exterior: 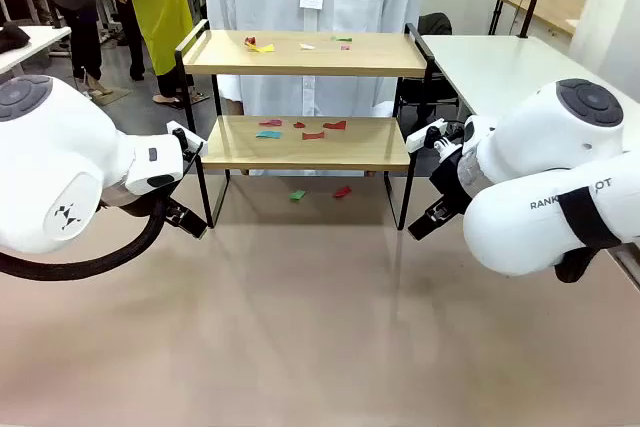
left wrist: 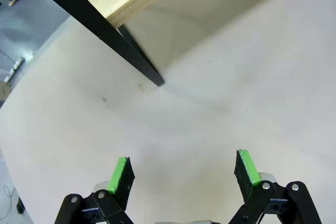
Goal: Clean the shelf.
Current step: Pick up the Duster handed by the human.
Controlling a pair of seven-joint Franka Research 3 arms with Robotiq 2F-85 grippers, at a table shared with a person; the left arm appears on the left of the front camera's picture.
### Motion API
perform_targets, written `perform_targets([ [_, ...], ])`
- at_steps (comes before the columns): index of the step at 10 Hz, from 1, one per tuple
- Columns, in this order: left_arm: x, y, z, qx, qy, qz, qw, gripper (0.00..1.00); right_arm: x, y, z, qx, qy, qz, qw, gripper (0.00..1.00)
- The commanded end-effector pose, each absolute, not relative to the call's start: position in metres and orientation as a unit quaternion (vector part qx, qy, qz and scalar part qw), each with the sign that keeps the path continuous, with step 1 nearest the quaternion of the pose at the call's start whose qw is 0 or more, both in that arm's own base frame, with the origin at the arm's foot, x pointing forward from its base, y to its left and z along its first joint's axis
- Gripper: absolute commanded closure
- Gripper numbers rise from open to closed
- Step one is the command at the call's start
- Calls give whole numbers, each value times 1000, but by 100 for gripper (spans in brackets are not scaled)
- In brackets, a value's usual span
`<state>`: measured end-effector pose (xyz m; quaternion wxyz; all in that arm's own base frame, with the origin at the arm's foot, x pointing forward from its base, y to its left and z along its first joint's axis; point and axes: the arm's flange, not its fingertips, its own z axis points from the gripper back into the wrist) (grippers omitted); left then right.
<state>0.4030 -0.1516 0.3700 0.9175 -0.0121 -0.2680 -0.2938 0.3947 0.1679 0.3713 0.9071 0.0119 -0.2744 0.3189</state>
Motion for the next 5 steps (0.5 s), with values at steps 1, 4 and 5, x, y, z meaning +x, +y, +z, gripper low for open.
perform_targets([
  [1,403,-152,370,-12,-268,-294,917,0,395,168,371,12,-274,319,907,0],
  [4,403,-152,370,-12,-268,-294,917,0,395,168,371,12,-274,319,907,0],
  [5,403,-152,370,-12,-268,-294,917,0,395,168,371,12,-274,319,907,0],
])
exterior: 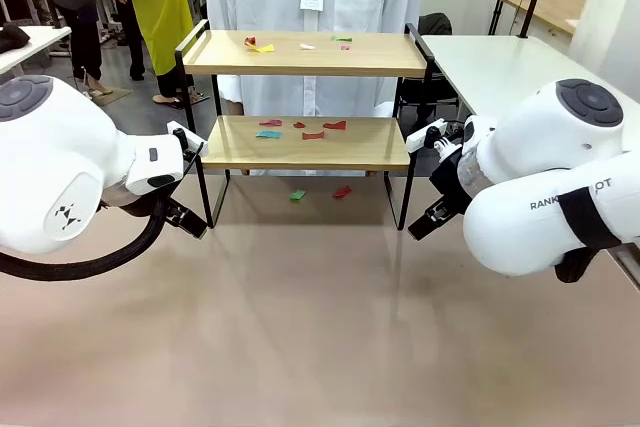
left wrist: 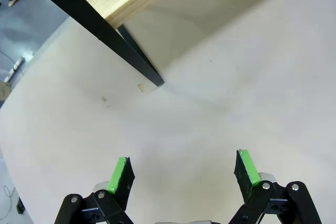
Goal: Clean the shelf.
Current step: Pick up the Duster handed by the human.
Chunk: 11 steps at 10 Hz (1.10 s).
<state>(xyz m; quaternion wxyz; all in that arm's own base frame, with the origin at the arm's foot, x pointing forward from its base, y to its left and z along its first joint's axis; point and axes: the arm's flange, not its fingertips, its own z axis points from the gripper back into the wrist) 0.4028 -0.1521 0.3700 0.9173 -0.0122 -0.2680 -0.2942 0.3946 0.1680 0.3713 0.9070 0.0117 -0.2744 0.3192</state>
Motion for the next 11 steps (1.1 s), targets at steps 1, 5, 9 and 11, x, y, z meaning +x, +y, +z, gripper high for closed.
perform_targets([
  [1,403,-152,370,-12,-268,-294,917,0,395,168,371,12,-274,319,907,0],
  [5,403,-152,370,-12,-268,-294,917,0,395,168,371,12,-274,319,907,0],
  [9,407,-97,456,-122,-250,-371,886,0,412,111,466,80,-327,298,893,0],
  [11,420,-55,474,-152,-257,-426,854,0,423,54,487,124,-363,291,876,0],
])
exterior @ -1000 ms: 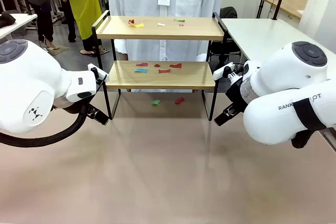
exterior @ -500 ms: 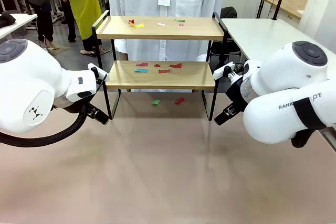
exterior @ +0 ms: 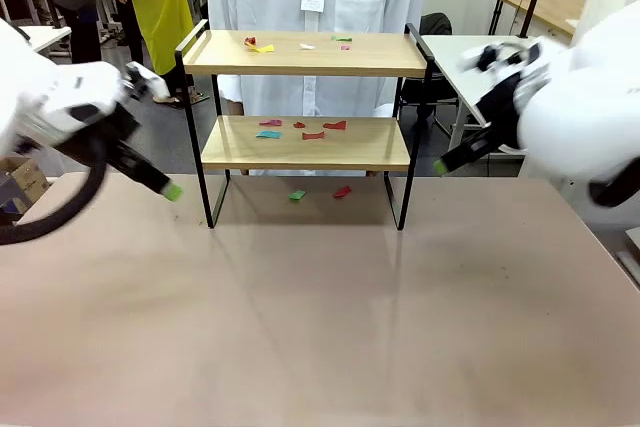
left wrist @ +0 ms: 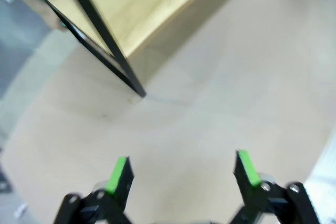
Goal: Clean the shelf.
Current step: Pick up the Duster handed by the human.
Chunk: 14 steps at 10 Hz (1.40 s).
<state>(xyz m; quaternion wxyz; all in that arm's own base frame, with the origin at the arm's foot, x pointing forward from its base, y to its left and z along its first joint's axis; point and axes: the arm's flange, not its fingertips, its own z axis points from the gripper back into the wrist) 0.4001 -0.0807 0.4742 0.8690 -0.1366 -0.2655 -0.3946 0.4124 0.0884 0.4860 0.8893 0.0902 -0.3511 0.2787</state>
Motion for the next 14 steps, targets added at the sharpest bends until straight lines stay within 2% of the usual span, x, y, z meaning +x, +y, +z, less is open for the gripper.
perform_targets([
  [1,432,-36,478,-185,-283,-437,833,0,429,22,488,145,-383,300,861,0],
  [2,444,-10,473,-222,-295,-483,794,0,438,-14,480,172,-389,329,843,0],
  [3,451,5,466,-234,-307,-496,778,0,443,-34,471,189,-400,355,823,0],
  [4,460,25,459,-253,-358,-502,745,0,452,-64,456,227,-411,378,798,0],
  [7,452,30,450,-225,-371,-545,718,0,460,-84,428,234,-426,371,792,0],
  [8,446,36,457,-227,-375,-508,742,0,434,-86,439,217,-415,372,802,0],
  [11,446,36,457,-227,-375,-508,742,0,434,-86,439,217,-415,372,802,0],
  [13,462,60,441,-242,-379,-496,743,0,454,-115,431,228,-437,360,792,0],
  [14,466,78,434,-265,-393,-505,721,0,466,-137,423,240,-455,356,780,0],
])
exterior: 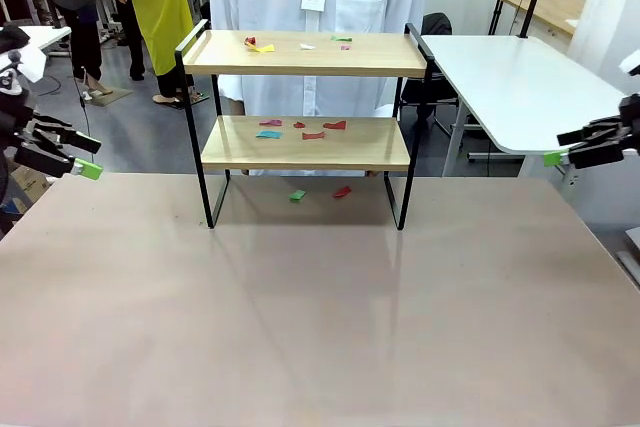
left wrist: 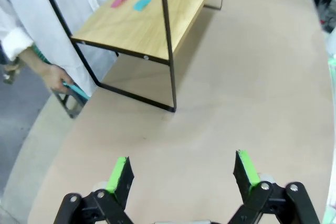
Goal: Clean the shelf.
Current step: Pick up the Duster handed by the human.
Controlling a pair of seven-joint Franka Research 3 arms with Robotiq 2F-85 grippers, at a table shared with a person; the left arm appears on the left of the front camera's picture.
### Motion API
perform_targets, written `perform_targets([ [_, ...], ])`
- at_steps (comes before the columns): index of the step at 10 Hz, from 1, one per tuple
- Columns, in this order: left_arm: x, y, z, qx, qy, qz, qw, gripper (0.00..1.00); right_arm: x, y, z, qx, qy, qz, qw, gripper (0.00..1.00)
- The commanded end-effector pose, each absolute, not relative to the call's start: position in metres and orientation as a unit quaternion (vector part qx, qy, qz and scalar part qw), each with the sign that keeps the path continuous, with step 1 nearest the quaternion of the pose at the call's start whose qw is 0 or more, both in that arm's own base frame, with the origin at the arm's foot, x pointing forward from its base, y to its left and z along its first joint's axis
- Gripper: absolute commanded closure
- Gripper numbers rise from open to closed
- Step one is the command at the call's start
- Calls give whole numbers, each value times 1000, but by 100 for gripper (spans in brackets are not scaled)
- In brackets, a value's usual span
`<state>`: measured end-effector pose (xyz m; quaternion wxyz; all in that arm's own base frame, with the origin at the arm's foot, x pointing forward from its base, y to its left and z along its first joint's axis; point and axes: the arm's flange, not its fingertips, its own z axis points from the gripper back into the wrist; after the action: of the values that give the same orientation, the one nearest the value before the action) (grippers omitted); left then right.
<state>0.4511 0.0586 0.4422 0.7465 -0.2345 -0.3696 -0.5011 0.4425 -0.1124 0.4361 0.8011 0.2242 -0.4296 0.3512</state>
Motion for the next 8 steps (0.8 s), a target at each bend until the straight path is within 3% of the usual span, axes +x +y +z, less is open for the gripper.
perform_targets([
  [1,468,91,433,-279,-421,-512,695,0,475,-152,417,254,-478,354,763,0],
  [3,480,122,426,-322,-474,-520,634,0,487,-176,409,265,-515,348,737,0],
  [8,515,180,405,-350,-528,-509,582,0,529,-215,389,260,-561,338,710,0],
])
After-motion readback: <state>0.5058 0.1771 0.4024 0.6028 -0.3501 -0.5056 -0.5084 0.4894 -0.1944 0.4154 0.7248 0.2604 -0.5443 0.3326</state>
